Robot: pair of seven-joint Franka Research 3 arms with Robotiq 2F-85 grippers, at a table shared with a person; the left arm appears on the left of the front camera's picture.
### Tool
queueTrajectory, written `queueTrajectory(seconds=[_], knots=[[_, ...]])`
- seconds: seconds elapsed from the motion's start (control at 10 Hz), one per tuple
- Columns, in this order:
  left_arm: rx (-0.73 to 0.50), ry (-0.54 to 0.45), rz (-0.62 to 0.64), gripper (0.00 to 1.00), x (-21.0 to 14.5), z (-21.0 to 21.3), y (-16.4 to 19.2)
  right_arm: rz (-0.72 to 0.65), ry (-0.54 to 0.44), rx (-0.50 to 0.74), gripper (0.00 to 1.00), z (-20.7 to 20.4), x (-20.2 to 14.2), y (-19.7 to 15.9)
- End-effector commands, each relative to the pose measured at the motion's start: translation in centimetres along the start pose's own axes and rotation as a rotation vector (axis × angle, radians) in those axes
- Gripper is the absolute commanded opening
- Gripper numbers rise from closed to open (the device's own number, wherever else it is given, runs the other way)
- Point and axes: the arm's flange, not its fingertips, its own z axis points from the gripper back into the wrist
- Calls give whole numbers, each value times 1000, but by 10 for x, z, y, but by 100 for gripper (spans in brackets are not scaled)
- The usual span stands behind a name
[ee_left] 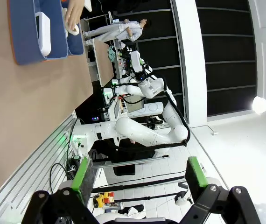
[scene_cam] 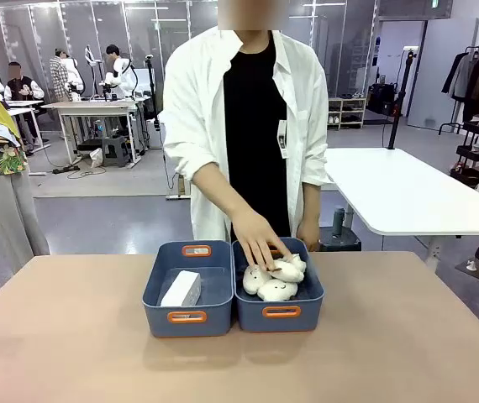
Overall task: Sort the digital clocks into the basket.
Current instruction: Pick up the Digital clock from the table and place it into the empty Plastic storage basket.
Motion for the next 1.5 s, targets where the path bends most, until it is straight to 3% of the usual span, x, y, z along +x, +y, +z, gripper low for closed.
queueTrajectory(seconds=[0.0, 0.2, 0.6, 1.0, 1.4], knots=[[10, -16, 4, 100, 0, 1, -3, 28, 75, -33, 20, -24, 5, 8], [10, -16, 4, 100, 0, 1, -3, 40, 150, -71, 20, -65, -1, 15], [10, -16, 4, 100, 0, 1, -3, 237, 384, -275, 20, -219, -50, 49], [10, -16, 4, 100, 0, 1, -3, 475, 468, -471, 20, -360, -106, 79], [10, -16, 4, 100, 0, 1, -3, 588, 555, -609, 20, -499, -171, 58]])
